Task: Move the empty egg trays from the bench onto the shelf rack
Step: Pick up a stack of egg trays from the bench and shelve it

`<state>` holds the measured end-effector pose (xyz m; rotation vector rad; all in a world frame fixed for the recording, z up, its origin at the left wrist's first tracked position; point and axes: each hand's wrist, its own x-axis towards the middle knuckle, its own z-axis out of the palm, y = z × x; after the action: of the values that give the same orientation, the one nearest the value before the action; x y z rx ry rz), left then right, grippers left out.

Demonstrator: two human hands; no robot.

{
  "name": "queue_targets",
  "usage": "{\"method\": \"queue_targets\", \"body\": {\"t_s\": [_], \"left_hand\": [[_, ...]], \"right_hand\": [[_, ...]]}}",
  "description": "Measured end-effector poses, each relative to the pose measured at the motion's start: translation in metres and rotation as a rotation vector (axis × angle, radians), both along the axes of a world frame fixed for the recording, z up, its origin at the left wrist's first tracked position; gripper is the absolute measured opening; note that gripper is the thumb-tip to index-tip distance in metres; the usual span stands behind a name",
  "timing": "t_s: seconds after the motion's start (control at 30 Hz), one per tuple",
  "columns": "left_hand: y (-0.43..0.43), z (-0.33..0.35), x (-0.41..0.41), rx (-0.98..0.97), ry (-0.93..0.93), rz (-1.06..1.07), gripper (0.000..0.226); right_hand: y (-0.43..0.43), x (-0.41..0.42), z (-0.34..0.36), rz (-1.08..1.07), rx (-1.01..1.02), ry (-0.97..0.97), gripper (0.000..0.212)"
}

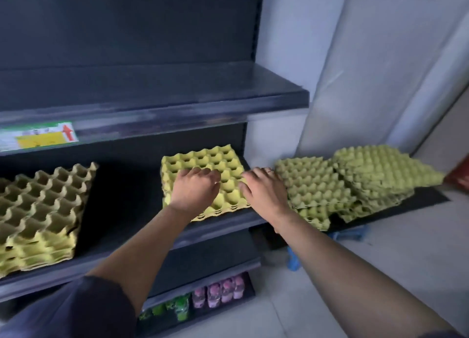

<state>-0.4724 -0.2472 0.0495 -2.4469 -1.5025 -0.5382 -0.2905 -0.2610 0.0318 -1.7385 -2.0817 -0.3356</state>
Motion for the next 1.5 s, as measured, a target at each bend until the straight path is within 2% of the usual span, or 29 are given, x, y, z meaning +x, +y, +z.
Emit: {"method": "queue_targets", "body": {"t_s": [0.17, 0.37, 0.6, 0.73, 0.93, 1.07, 1.2, 1.4, 1.5], "left_hand": [[0.026, -0.008, 0.104, -0.062, 0.008, -0.135, 0.022], [0.074, -0.025, 0.2, -0.102, 0.079, -0.261, 0.022], [0.137, -0.026, 0.32, -0.247, 0.108, -0.39, 0.024], [0.154, -0.027, 0.39, -0.252, 0.139, -0.447, 0.023], [0.166, -0.039, 0.501, -0.339, 0.077, -0.419, 0.026], [0.163, -0.063, 0.572, -0.522, 0.068, -0.27, 0.038], [0.159, -0.095, 0.63, -0.776, -0.095, -0.122, 0.057], [0.169, -0.133, 0.689, -1.057, -0.501, 0.167, 0.087], [0.172, -0.141, 0.707, -1.184, -0.749, 0.34, 0.092]], "right_hand": [[0.005, 0.107, -0.01, -0.176, -0.053, -0.003, 0.02], [0.033, 0.202, -0.027, -0.241, -0.125, 0.024, 0.025], [0.072, 0.305, -0.026, -0.351, -0.215, 0.05, 0.031], [0.082, 0.368, -0.026, -0.411, -0.221, 0.084, 0.032], [0.087, 0.48, -0.033, -0.463, -0.221, 0.093, 0.031], [0.087, 0.556, -0.037, -0.452, -0.282, 0.101, 0.034], [0.091, 0.62, -0.044, -0.449, -0.394, 0.078, 0.037], [0.101, 0.669, -0.061, -0.435, -0.493, 0.132, 0.039], [0.106, 0.682, -0.071, -0.438, -0.557, 0.152, 0.042]]}}
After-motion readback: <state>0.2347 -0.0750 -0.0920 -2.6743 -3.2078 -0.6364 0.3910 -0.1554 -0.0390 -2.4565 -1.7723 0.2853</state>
